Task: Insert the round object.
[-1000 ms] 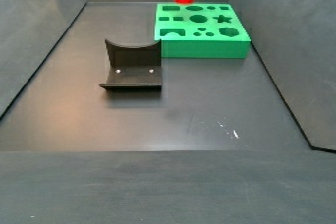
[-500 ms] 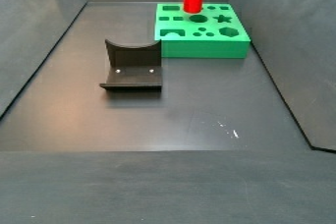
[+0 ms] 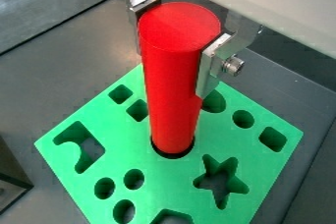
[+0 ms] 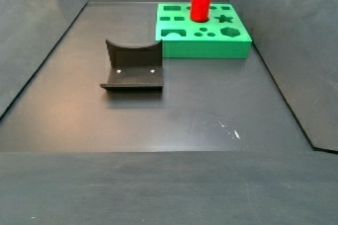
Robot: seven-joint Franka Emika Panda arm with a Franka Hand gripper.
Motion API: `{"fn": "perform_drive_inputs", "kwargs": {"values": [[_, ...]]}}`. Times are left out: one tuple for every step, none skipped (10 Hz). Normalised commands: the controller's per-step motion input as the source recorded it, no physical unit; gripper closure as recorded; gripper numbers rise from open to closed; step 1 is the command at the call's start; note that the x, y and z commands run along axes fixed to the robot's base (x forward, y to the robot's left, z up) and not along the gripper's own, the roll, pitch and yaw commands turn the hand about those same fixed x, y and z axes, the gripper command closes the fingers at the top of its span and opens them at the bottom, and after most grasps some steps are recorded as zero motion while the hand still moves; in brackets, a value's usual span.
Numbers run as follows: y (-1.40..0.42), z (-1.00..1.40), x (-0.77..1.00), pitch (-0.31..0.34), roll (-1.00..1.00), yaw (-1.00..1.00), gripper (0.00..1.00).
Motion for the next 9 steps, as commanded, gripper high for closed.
{"fn": "perform_drive_inputs", "kwargs": {"values": [[0.18,-0.35,0.0,0.0,0.0,0.0,1.0],[0.12,-0.32,0.0,0.0,0.0,0.0,1.0],[0.0,-0.37,-0.07,-0.031,-0.08,0.0,1.0],[0.0,-0.32,-0.05,-0.014,-0.02,0.0,1.0],[0.0,-0.29,0.0,0.0,0.0,0.0,1.0],[0.0,-0.27,0.0,0.0,0.0,0.0,1.0],[0.0,-0.34,0.02,0.0,0.0,0.0,1.0],[0.0,-0.39,0.14,0.0,0.0,0.0,1.0],[0.0,-0.35,0.13,0.0,0.0,0.0,1.0]]}}
